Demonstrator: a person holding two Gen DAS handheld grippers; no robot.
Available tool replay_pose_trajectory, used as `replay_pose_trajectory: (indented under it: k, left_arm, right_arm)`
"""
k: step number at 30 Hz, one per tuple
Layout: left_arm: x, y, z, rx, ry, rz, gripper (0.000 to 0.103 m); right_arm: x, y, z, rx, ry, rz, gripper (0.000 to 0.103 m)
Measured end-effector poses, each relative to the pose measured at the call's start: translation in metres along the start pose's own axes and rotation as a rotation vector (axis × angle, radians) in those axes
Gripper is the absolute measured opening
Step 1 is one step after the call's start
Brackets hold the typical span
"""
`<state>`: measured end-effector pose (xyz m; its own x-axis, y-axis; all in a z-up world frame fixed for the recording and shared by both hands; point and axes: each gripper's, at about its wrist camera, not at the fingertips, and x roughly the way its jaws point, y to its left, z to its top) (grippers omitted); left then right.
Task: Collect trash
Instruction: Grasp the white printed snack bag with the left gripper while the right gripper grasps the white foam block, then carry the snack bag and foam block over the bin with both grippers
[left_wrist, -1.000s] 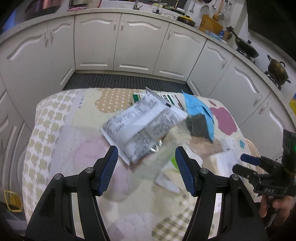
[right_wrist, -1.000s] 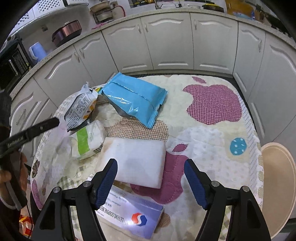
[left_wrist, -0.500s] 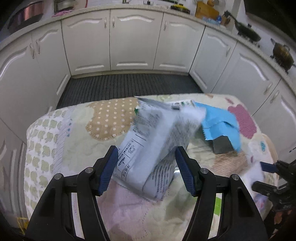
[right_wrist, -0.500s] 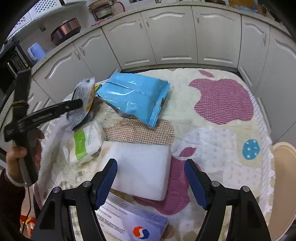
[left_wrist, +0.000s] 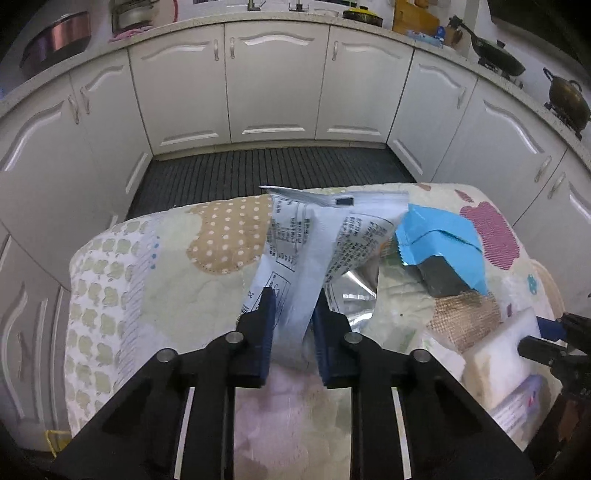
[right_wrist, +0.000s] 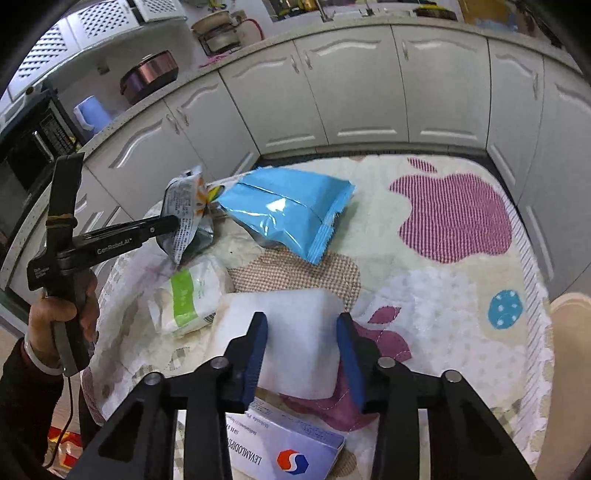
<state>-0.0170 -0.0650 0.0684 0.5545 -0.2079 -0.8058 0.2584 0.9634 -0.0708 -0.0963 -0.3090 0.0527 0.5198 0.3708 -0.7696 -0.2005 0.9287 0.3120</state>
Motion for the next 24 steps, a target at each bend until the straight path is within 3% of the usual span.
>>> replay_pose_trajectory:
  k: [6, 13, 24]
  left_arm:
    - [-0.028, 0.009, -0.006, -0.06, -0.007, -0.032, 0.011]
    - [-0.063, 0.0, -0.015, -0.046, -0.032, -0.03, 0.011]
    - [-0.089, -0.052, -0.022, 0.036, -0.058, -0.065, 0.011]
  right_arm:
    - [-0.02, 0.008, 0.002, -0.026, -0.048, 0.002, 0.03]
    - [-0.04, 0.011, 0.002, -0.023, -0.093, 0.013, 0.03]
    - [-0.075, 0.002, -0.008, 0.002, -0.142, 0.013, 0.029]
